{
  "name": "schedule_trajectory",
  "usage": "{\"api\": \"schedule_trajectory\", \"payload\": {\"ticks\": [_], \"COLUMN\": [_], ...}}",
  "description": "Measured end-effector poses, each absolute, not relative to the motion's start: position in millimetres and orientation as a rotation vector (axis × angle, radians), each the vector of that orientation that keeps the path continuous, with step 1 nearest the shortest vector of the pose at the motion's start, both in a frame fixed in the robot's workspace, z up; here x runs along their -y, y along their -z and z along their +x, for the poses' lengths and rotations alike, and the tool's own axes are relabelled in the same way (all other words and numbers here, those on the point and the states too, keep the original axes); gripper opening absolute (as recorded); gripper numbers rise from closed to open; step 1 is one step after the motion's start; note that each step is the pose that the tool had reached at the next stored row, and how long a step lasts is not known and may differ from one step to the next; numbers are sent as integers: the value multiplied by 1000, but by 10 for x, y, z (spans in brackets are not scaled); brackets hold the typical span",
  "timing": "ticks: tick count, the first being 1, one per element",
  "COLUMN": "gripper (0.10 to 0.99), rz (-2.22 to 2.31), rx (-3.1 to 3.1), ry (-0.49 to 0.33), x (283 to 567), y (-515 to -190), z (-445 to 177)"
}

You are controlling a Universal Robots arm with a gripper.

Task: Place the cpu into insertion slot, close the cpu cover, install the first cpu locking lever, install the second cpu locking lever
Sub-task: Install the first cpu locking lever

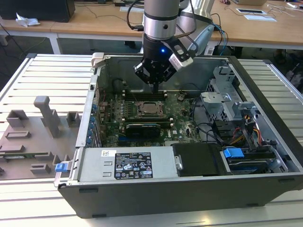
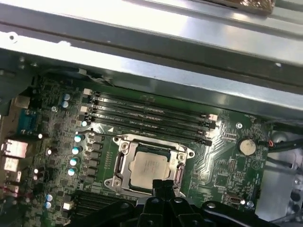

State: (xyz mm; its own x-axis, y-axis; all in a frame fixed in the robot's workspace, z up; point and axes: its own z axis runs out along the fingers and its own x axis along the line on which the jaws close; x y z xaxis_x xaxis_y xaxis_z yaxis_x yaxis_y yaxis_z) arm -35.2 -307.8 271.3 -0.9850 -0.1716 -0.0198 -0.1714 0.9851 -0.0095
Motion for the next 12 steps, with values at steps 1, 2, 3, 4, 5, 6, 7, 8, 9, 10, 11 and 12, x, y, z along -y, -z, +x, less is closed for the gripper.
{"api": "schedule_trajectory", "payload": {"ticks": [1,2,3,4,5,6,7,8,9,10,11,12], "gripper": [106,106,106,106,106,106,106,106,106,106,106,106], "rz": [-238,-212,-188,-145,-120,-91,-57,-32,-5,20,32,33], "rx": [-3112,-3114,-3116,-3118,-3119,-3120,-3121,-3121,-3122,-3122,-3122,-3124], "ry": [12,13,13,13,13,14,14,14,15,15,14,12], "x": [3078,3078,3078,3078,3078,3078,3078,3078,3078,3078,3078,3078], "y": [-2711,-2709,-2708,-2705,-2705,-2704,-2703,-2702,-2702,-2701,-2701,-2700], "z": [-352,-352,-352,-352,-352,-352,-352,-352,-352,-352,-352,-351]}}
